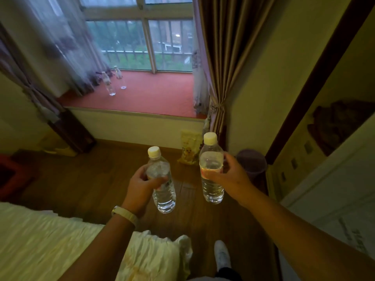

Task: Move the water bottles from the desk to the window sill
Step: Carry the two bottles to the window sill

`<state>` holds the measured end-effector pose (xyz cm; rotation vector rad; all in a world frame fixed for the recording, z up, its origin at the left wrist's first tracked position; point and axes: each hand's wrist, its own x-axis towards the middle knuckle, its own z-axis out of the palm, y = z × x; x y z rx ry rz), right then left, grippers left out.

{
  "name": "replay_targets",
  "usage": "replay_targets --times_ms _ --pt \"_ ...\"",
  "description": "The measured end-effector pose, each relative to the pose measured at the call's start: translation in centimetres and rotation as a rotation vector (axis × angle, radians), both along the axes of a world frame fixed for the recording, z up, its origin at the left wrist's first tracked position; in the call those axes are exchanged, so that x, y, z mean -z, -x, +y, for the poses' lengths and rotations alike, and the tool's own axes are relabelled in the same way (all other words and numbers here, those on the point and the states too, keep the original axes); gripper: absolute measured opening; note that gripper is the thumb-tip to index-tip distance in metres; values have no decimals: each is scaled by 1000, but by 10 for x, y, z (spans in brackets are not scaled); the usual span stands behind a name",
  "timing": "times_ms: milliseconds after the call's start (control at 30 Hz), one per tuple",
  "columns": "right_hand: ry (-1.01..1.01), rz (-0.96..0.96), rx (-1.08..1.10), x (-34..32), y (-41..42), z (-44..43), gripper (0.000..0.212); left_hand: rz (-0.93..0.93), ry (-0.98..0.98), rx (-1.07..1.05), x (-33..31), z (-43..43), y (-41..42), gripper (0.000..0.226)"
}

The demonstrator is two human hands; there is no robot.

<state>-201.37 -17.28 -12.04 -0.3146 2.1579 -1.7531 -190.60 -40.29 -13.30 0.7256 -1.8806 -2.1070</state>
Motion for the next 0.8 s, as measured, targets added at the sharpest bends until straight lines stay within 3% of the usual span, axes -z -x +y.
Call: replay_targets --times_ms 333,800 --pt "9 10 -184 -14 148 -8 54 20 14 -106 -27 15 124 49" --pt "13 -39 -314 -7 256 -85 46 -15 0 -254 -20 -54 203 57"
